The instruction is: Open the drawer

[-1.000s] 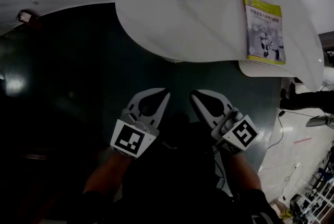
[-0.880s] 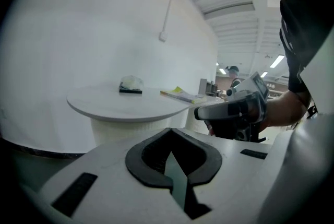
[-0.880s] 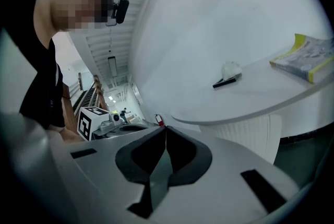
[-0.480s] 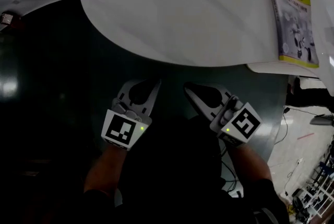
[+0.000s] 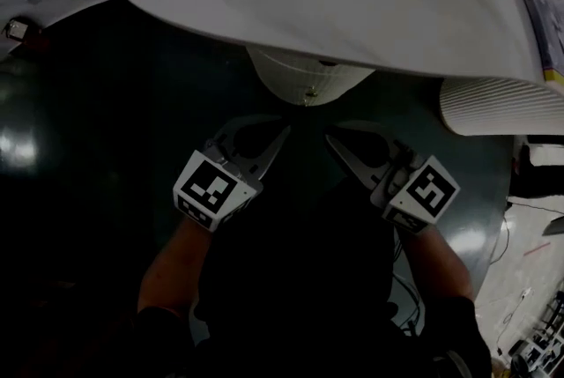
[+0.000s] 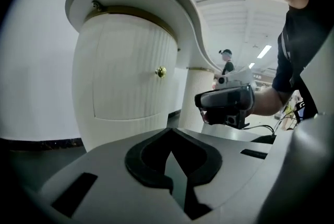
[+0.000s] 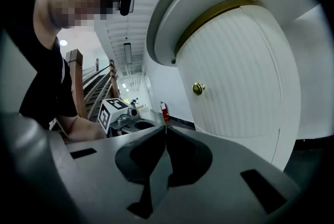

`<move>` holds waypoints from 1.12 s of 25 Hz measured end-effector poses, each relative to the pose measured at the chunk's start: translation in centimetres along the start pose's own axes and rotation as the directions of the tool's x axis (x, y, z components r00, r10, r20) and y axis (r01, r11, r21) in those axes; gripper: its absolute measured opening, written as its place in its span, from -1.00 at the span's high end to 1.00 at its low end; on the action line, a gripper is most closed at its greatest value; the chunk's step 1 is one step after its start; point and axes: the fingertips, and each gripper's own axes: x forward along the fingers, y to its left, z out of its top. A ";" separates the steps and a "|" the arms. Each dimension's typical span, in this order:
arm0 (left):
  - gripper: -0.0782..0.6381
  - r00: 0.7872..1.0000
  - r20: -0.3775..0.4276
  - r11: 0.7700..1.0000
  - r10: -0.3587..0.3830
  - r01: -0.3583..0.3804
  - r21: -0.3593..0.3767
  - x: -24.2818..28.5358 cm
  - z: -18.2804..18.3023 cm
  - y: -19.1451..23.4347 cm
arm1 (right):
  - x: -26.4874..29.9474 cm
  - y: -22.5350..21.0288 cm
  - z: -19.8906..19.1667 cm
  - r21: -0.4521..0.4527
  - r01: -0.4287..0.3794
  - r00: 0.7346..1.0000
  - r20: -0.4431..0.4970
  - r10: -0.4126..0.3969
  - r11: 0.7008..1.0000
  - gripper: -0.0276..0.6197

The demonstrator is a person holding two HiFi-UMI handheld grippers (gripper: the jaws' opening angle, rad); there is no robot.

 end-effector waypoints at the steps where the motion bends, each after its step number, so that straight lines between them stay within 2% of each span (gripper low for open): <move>1: 0.75 1.000 -0.002 1.000 -0.013 0.013 0.012 0.1 -0.6 -0.3 | 0.0 0.1 -0.8 -0.010 -0.002 1.000 -0.005 0.002 1.000 0.86; 5: 0.75 0.997 -0.015 0.996 -0.074 0.075 0.046 1.0 -2.7 -0.5 | 0.4 -0.8 -3.3 -0.036 0.004 1.000 -0.029 -0.005 0.999 0.86; 10: 0.75 0.990 -0.054 0.992 -0.127 0.127 0.004 3.5 -5.5 -0.3 | 0.2 -3.0 -6.8 -0.057 0.033 0.997 -0.066 -0.037 0.998 0.86; 14: 0.75 0.980 -0.117 0.984 -0.161 0.169 0.060 5.8 -8.0 -0.2 | 1.6 -4.1 -10.5 -0.102 -0.019 0.992 -0.127 0.006 0.995 0.86; 17: 0.75 0.971 -0.129 0.972 -0.201 0.214 0.097 7.0 -9.0 1.0 | 3.3 -5.2 -13.4 -0.110 -0.035 0.982 -0.186 0.014 0.993 0.86; 20: 0.75 0.964 -0.161 0.968 -0.212 0.230 0.098 7.9 -10.3 2.4 | 4.3 -6.6 -15.8 -0.102 -0.030 0.969 -0.247 0.004 0.994 0.86; 23: 0.75 0.958 -0.224 0.961 -0.177 0.217 0.172 9.4 -13.1 3.3 | 4.7 -9.2 -18.5 -0.110 0.025 0.954 -0.296 -0.057 0.994 0.86; 25: 0.75 0.947 -0.271 0.952 -0.170 0.229 0.203 10.0 -15.3 3.4 | 5.2 -10.5 -20.6 -0.117 0.057 0.938 -0.334 -0.094 0.991 0.86; 28: 0.74 0.941 -0.283 0.955 -0.185 0.239 0.173 10.3 -17.7 3.8 | 6.5 -10.9 -23.4 -0.151 0.062 0.899 -0.421 -0.121 0.987 0.86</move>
